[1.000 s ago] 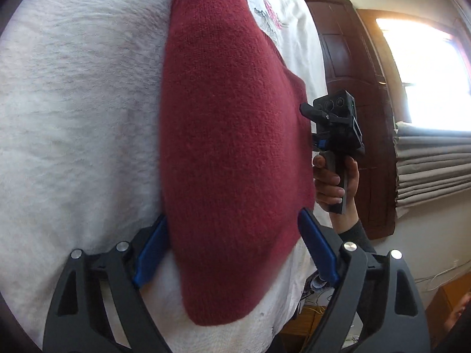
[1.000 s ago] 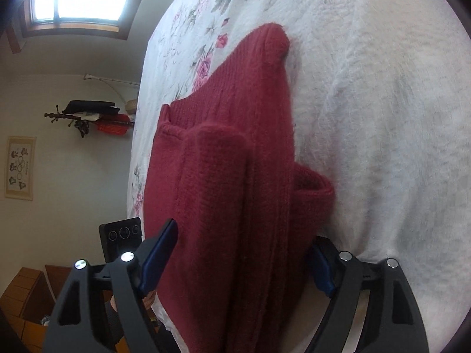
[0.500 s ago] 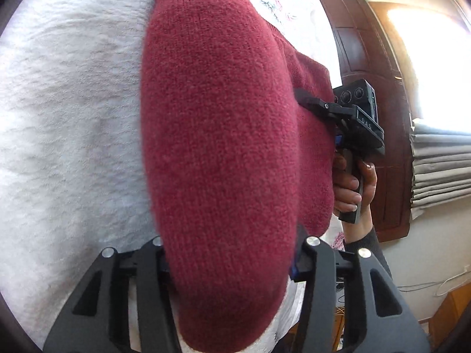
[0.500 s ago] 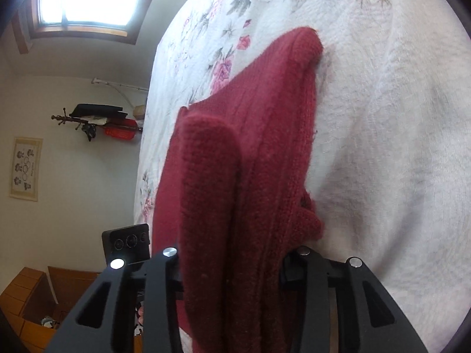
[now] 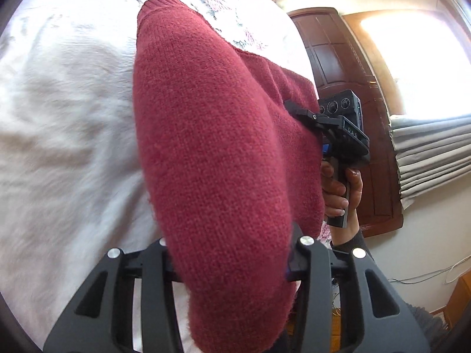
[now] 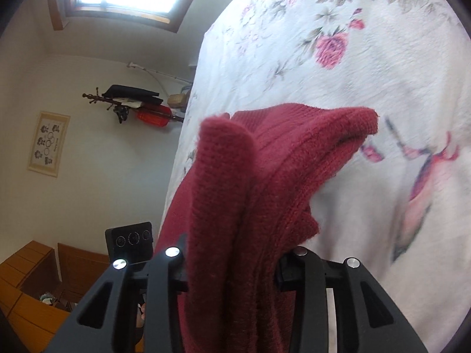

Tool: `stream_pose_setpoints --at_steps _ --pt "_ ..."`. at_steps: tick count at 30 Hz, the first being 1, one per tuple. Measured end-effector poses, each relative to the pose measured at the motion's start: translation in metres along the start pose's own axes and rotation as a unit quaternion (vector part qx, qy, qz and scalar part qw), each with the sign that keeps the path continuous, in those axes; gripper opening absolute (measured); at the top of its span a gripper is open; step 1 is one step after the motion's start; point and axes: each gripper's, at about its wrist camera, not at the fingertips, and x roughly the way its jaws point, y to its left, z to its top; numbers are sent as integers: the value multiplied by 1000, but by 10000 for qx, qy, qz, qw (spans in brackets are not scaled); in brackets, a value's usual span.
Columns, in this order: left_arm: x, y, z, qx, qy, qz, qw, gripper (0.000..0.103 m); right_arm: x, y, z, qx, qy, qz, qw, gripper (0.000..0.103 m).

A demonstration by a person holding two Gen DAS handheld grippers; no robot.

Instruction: Fold small clothes

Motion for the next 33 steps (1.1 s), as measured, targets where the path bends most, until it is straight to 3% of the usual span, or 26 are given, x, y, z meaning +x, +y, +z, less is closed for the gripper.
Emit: stream_pose_setpoints --at_steps 3,6,8,9,11,13,15,16,17,20,23,24,25,28,30,33 --pt "-29 23 -49 -190 -131 151 9996 41 48 14 -36 -58 284 196 9994 36" --pt "-36 63 -89 -595 -83 426 9973 43 101 9 -68 -74 681 -38 9976 37" --pt "-33 86 -108 -849 -126 824 9929 50 130 -1 -85 -68 998 -367 9943 44" --pt "-32 94 -114 -992 -152 836 9914 55 136 -6 -90 -68 1048 -587 9927 55" --pt "-40 95 -121 -1196 -440 677 9895 61 124 -9 -92 2 910 -650 9937 64" --pt "-63 83 -124 -1165 -923 1025 9836 67 88 -8 -89 110 443 -812 9957 74" --pt "-93 58 -131 -797 -1545 1326 9758 67 48 -3 -90 97 -101 -884 9960 67" --pt "-105 40 -137 -420 -1821 1349 9731 67 34 2 -92 60 -207 -792 9966 57" --pt "-111 21 -142 -99 -1971 1223 9727 67 28 8 -94 -27 -207 -696 9974 54" --pt "-96 -5 -148 289 -1660 483 9845 69 35 24 -98 -334 -72 -932 9951 52" --pt "-52 4 -149 248 -1046 514 9929 68 62 19 -95 -325 113 -1267 9913 50" --pt "-36 12 -151 91 -831 563 9949 66 72 18 -95 -300 189 -1383 9898 32" --pt "-23 22 -151 -77 -694 637 9955 65 77 20 -95 -365 212 -1465 9883 20" --pt "-4 42 -158 -402 -571 706 9951 64 74 41 -105 -1035 -102 -1669 9805 19" --pt "-7 44 -154 -479 -516 557 9960 64 86 18 -106 -940 118 -2242 9699 23" --pt "-26 28 -141 -334 -554 295 9975 64 72 6 -102 -688 50 -1951 9783 37"
